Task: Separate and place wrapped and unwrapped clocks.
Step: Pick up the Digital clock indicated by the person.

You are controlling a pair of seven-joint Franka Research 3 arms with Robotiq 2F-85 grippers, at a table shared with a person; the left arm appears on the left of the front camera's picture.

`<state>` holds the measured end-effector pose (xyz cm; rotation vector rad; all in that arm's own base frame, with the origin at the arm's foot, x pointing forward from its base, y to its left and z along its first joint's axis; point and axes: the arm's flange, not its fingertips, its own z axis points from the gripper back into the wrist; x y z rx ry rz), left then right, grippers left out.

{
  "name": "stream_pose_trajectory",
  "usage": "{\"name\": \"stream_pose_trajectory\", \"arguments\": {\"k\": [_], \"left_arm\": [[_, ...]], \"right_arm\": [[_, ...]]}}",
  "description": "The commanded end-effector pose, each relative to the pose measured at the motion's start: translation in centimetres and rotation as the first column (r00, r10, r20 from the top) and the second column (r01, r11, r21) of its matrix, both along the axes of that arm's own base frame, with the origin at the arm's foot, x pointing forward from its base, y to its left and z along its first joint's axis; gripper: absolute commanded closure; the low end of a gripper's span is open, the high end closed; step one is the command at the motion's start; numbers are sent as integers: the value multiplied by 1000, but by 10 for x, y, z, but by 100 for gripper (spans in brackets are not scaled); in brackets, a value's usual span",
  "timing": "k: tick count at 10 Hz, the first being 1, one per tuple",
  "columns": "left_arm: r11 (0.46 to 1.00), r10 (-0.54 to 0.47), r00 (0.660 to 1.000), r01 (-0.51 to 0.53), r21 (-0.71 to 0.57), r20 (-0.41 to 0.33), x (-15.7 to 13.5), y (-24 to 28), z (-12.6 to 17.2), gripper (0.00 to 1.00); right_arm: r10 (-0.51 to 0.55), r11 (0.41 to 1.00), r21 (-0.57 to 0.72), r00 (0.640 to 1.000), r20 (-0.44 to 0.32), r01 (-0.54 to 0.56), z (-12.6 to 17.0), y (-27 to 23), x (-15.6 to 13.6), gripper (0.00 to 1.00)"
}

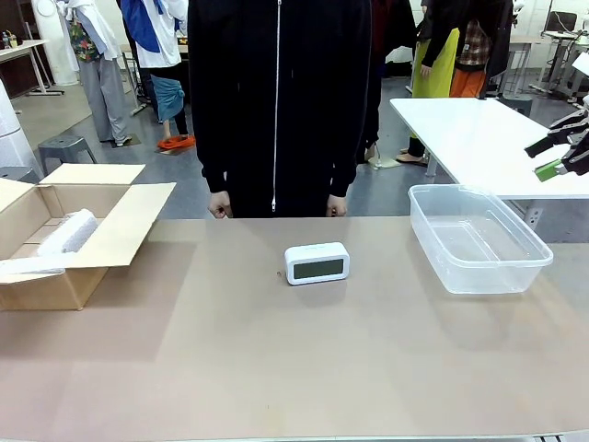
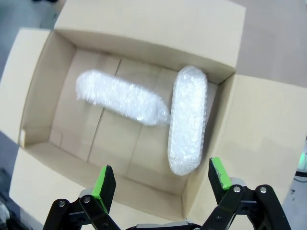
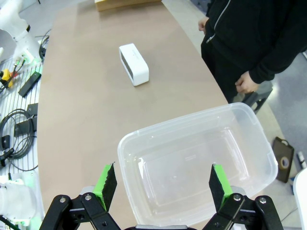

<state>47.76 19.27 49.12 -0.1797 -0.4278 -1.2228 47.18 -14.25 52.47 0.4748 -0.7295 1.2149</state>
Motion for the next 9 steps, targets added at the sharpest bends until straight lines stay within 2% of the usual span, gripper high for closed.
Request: {"name": "stream_pose_trajectory", "arguments": {"k": [1, 4, 6, 9], "left_arm": [[986, -125, 992, 123, -109, -12, 20, 12, 4, 0], [961, -241, 970, 234, -149, -31, 41, 7, 8, 0], [951, -291, 955, 283, -124, -51, 51, 7, 6, 0], [945, -295, 955, 284, -160, -45, 56, 12, 2, 0]], "right_arm": [[5, 1000, 9, 1000, 4, -5, -1, 1, 1, 0], [5, 1000, 9, 1000, 4, -5, -1, 1, 1, 0], [5, 1000, 9, 1000, 4, -5, -1, 1, 1, 0], [5, 1000, 9, 1000, 4, -5, -1, 1, 1, 0]]}}
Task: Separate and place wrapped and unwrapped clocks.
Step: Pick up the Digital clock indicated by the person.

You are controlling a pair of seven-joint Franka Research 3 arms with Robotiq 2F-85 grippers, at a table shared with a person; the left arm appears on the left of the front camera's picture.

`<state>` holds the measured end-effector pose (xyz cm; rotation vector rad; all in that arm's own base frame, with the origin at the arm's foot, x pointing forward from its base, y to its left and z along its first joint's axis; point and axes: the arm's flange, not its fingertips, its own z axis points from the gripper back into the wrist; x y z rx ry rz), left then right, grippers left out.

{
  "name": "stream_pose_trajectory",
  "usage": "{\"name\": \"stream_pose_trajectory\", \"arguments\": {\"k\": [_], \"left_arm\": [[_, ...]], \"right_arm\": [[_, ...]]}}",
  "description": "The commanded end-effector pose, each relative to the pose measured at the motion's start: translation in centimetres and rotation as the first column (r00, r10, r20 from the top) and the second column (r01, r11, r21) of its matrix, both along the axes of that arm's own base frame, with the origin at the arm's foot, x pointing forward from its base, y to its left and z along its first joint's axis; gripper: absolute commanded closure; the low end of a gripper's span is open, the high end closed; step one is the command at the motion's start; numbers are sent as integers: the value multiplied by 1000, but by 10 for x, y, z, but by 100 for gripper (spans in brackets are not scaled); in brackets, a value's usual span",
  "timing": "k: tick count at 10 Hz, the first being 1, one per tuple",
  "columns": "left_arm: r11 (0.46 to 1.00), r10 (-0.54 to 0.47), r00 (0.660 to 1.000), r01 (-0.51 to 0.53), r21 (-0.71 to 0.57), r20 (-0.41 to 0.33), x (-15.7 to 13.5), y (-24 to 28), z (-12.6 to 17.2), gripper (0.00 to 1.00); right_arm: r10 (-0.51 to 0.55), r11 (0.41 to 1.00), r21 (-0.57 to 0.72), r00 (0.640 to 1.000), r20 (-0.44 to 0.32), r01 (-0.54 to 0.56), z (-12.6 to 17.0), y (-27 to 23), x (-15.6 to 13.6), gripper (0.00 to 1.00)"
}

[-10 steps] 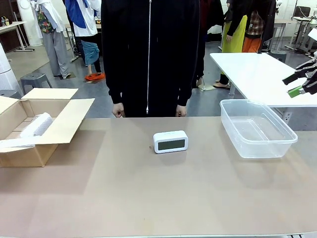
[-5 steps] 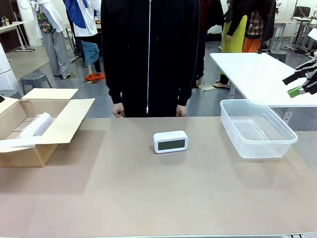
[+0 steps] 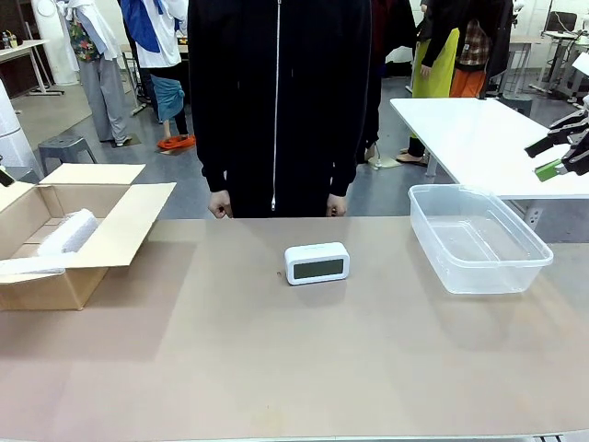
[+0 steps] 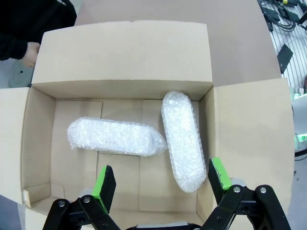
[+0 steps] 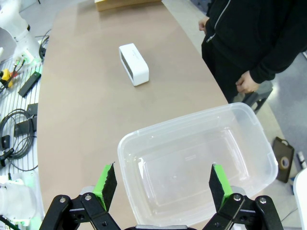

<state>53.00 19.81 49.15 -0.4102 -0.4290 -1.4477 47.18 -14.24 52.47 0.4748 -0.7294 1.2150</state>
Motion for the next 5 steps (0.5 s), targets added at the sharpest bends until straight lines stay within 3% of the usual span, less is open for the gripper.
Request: {"name": "stream_pose_trajectory", "arguments": {"k": [1, 5], "left_arm": [[999, -16, 1000, 17, -39, 12, 3, 4, 3, 0], [998, 1, 1000, 1, -68, 21, 3, 5, 3, 0]], "right_arm": [[5, 1000, 9, 1000, 4, -5, -1, 1, 1, 0], [5, 1000, 9, 1000, 4, -5, -1, 1, 1, 0]]}}
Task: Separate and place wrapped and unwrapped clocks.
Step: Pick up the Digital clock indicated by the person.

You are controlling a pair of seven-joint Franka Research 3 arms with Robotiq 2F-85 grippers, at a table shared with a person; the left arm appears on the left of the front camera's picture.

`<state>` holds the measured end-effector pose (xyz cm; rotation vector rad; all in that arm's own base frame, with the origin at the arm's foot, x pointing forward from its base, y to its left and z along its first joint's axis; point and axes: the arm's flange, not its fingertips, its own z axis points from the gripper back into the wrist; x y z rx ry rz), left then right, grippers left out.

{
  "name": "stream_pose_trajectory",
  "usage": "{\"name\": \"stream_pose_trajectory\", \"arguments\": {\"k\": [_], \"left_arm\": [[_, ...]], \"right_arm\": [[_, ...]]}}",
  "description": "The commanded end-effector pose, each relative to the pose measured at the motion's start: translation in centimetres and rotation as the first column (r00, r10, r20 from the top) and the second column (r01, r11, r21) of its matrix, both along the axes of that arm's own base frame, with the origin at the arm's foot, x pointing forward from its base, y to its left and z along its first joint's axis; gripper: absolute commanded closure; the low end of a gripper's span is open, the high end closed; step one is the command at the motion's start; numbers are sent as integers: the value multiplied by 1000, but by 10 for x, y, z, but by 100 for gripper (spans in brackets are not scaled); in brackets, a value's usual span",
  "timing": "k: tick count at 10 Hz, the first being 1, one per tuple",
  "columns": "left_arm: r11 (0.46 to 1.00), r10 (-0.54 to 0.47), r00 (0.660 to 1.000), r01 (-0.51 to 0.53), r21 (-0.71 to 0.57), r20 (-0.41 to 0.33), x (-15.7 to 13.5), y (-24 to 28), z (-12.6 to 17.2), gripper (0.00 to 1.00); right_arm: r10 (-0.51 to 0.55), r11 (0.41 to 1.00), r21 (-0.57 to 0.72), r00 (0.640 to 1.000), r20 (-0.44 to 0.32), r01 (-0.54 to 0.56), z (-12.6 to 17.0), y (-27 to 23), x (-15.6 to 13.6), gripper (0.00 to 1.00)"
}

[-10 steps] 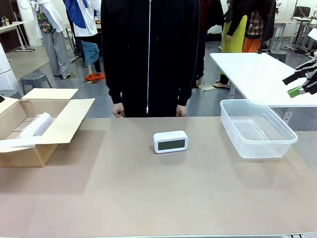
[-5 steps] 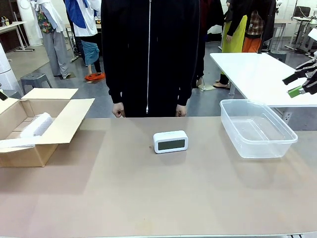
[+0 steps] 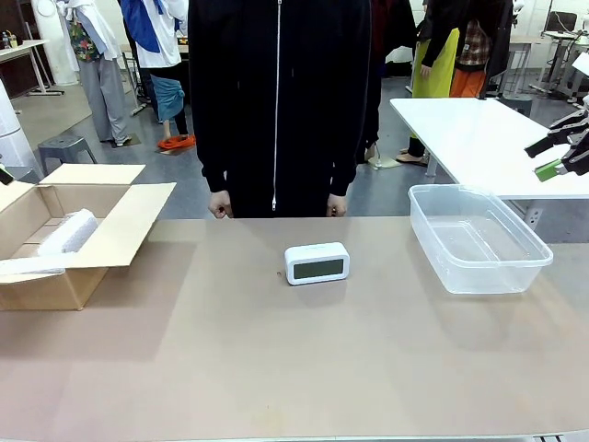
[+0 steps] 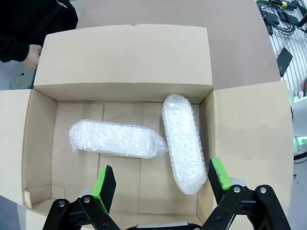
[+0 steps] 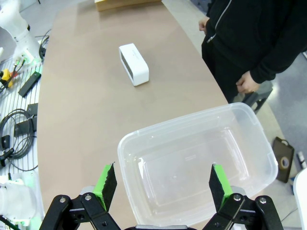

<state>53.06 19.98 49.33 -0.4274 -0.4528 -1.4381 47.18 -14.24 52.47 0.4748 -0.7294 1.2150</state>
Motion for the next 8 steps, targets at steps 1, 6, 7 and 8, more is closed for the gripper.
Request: {"name": "stream_pose_trajectory", "arguments": {"k": [1, 6, 7, 8], "left_arm": [[1000, -5, 1000, 5, 9, -4, 0, 0, 0, 0], [1000, -5, 1000, 5, 9, -4, 0, 0, 0, 0], [1000, -5, 1000, 5, 9, -4, 0, 0, 0, 0], [1000, -5, 1000, 5, 9, -4, 0, 0, 0, 0]], "right_arm": [[5, 1000, 9, 1000, 4, -5, -1, 1, 1, 0], [5, 1000, 9, 1000, 4, -5, -1, 1, 1, 0], [5, 1000, 9, 1000, 4, -5, -1, 1, 1, 0], [5, 1000, 9, 1000, 4, -5, -1, 1, 1, 0]]}}
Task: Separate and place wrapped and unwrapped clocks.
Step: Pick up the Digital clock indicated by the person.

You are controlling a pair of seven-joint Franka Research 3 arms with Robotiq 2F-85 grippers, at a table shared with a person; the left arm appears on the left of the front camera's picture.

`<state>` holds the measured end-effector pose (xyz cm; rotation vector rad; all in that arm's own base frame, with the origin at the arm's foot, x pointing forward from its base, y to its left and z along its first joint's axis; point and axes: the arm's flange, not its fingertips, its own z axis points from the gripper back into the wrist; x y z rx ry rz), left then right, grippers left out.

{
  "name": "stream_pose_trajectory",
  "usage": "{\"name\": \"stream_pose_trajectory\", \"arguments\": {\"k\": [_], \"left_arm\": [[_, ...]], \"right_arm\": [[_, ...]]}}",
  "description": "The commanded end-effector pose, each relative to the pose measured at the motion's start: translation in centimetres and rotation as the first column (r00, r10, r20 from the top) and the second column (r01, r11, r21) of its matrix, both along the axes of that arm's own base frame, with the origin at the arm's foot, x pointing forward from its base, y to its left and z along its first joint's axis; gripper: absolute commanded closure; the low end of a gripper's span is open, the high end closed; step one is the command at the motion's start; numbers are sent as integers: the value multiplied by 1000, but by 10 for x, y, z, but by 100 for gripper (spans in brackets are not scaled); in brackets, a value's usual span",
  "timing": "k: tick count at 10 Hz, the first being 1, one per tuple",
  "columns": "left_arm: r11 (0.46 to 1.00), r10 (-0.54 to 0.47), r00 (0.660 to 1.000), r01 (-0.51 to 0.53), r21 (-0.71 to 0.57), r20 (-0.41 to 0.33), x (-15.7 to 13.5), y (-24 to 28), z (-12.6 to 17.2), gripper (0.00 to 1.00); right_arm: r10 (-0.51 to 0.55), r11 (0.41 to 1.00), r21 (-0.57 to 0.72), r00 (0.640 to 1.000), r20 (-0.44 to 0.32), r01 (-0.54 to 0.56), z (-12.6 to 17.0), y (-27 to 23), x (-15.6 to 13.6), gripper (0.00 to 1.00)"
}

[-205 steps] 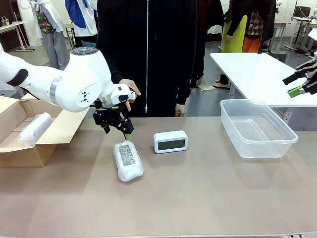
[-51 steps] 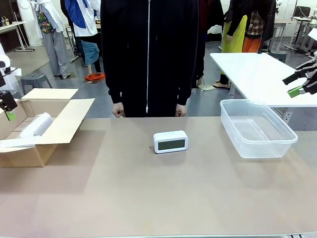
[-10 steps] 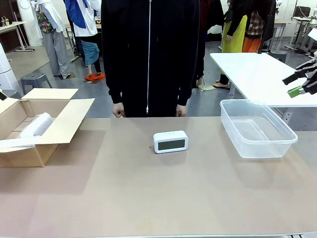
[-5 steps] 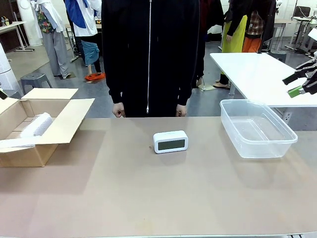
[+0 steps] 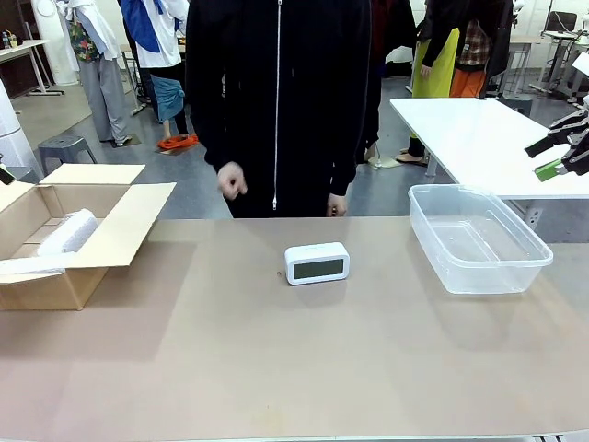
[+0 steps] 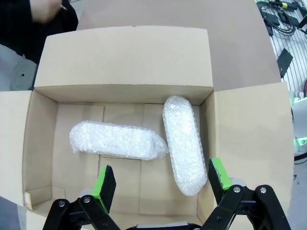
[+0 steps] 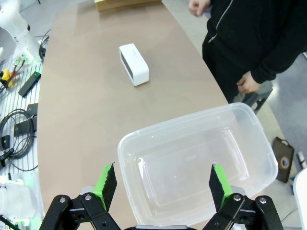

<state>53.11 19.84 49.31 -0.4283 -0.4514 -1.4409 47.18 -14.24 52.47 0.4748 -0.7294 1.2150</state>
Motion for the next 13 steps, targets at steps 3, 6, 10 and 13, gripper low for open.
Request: {"name": "stream_pose_trajectory", "arguments": {"k": [3, 6, 10, 13], "left_arm": [[1000, -2, 1000, 2, 9, -3, -1, 1, 0, 0], [1000, -2, 1000, 2, 9, -3, -1, 1, 0, 0], [1000, -2, 1000, 2, 9, -3, -1, 1, 0, 0], [1000, -2, 1000, 2, 9, -3, -1, 1, 0, 0]], "right_arm": [[5, 1000, 9, 1000, 4, -5, -1, 1, 1, 0], [5, 1000, 9, 1000, 4, -5, -1, 1, 1, 0], [5, 1000, 9, 1000, 4, -5, -1, 1, 1, 0], [5, 1000, 9, 1000, 4, -5, -1, 1, 1, 0]]}}
